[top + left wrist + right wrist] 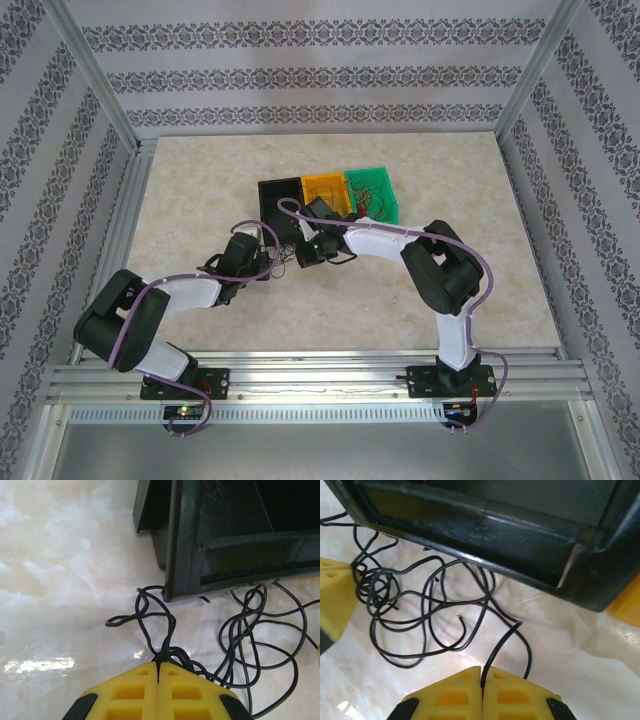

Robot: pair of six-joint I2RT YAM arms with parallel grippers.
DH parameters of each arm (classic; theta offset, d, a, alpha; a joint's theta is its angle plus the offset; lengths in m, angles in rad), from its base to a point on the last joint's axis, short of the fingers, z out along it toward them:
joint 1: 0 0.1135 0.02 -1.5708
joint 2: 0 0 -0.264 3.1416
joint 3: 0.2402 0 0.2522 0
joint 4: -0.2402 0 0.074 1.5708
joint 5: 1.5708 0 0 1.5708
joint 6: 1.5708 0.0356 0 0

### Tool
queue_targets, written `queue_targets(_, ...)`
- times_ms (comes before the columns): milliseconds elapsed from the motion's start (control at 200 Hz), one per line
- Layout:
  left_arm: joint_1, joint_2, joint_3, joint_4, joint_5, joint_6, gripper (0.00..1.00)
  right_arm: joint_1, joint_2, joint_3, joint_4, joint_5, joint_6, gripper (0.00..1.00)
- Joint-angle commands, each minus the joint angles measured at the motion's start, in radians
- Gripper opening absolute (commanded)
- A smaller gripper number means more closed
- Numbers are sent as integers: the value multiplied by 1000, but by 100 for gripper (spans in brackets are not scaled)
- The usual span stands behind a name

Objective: Untangle the cables

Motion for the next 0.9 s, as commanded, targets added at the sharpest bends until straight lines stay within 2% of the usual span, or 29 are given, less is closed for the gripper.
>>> queue_targets(0, -3, -32, -19, 5, -54, -19, 0, -37, -56, -58, 20, 115, 52, 0)
queue_targets(225, 7, -64, -50, -16, -171, -102, 0, -170, -273, -283, 10, 359, 263, 0)
queue_targets(360, 21, -83, -70, -45, -263, -197, 0, -289, -408, -417, 11, 425, 380, 0)
queue_targets(480, 45, -104, -73, -152, -362, -324, 0, -403, -525, -512, 2, 473, 447, 0)
queue_targets(580, 62, -128, -77, -237, -427, -405, 0, -505, -618, -566, -2, 487, 467, 0)
queue_targets(759, 69, -146, -80, -265, -439, -418, 0, -634, -738, -590, -25, 510, 422, 0)
queue_targets(894, 81, -176, -55, -417, -526, -596, 0, -730, -814, -596, -42, 528, 405, 0)
